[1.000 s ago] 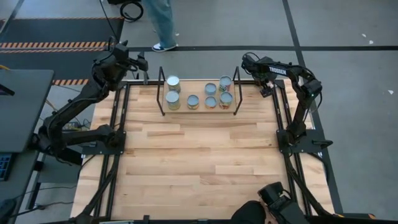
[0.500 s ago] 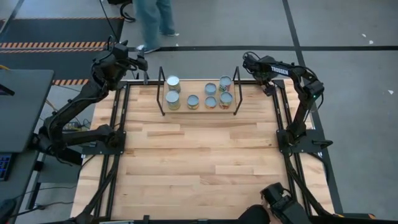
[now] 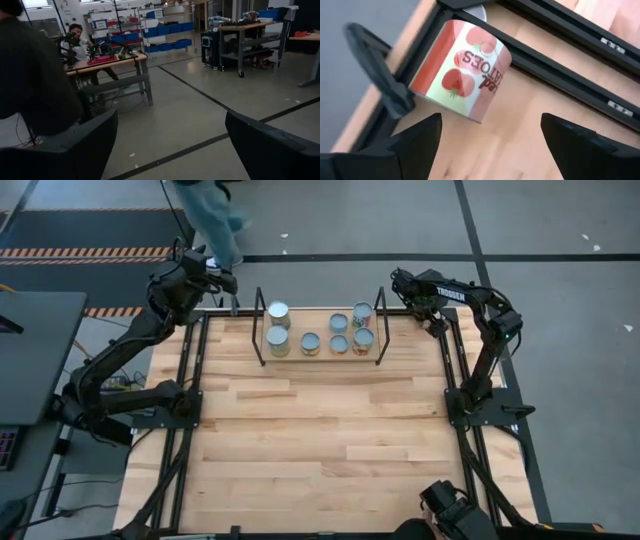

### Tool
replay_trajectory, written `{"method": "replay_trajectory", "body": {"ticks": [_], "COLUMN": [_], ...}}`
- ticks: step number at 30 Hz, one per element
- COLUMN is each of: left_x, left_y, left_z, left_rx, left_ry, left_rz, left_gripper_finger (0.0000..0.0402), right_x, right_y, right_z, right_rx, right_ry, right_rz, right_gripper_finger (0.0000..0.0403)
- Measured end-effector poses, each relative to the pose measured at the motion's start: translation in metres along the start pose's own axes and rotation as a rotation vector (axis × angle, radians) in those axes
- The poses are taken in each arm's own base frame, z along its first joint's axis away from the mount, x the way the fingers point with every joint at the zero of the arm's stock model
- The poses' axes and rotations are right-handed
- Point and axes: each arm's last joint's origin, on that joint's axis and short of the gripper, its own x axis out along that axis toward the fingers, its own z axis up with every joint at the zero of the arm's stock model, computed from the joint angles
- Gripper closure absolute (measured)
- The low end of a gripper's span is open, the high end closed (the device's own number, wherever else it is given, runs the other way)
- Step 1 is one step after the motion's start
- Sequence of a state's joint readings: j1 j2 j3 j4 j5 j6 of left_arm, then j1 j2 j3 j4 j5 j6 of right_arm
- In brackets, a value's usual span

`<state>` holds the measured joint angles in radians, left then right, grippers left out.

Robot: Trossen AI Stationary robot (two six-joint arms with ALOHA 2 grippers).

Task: Pick and place cans onto a shelf
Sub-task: Put the red can on the shelf, then move the red can to the bottom right of the table

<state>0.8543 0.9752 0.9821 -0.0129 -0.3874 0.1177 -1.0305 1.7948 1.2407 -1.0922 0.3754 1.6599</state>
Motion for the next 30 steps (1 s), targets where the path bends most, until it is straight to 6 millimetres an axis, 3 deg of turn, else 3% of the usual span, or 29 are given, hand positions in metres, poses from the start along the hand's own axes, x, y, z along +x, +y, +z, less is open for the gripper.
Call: {"method": "replay_trajectory", "body": {"ticks": [7,11,20,30], "left_x": [0.0,0.0,0.0,0.0], "left_y": [0.0,-0.001,-0.001,-0.001], "left_z": [-0.001,-0.001,-0.001,0.002], "left_rx": [0.006,0.036,0.04,0.018], "left_ry": [0.012,0.009,0.008,-0.019], "left_rz": [-0.001,-0.025,-0.028,-0.024], "left_gripper_finger": [0.0026,0.0026,0.0026,0.0026], "right_x": [-0.013,-0.015,0.014,0.025], "right_y": [-0.005,-0.007,-0.007,-0.008], "right_z": [0.007,0.008,-0.001,0.015], "right_rx": [0.023,0.143,0.338,0.37], "right_ry": [-0.07,-0.059,0.005,-0.027], "right_rz": [0.05,0.132,0.243,0.227], "right_gripper_finger": [0.0055,0.0055,0.0055,0.0055]}}
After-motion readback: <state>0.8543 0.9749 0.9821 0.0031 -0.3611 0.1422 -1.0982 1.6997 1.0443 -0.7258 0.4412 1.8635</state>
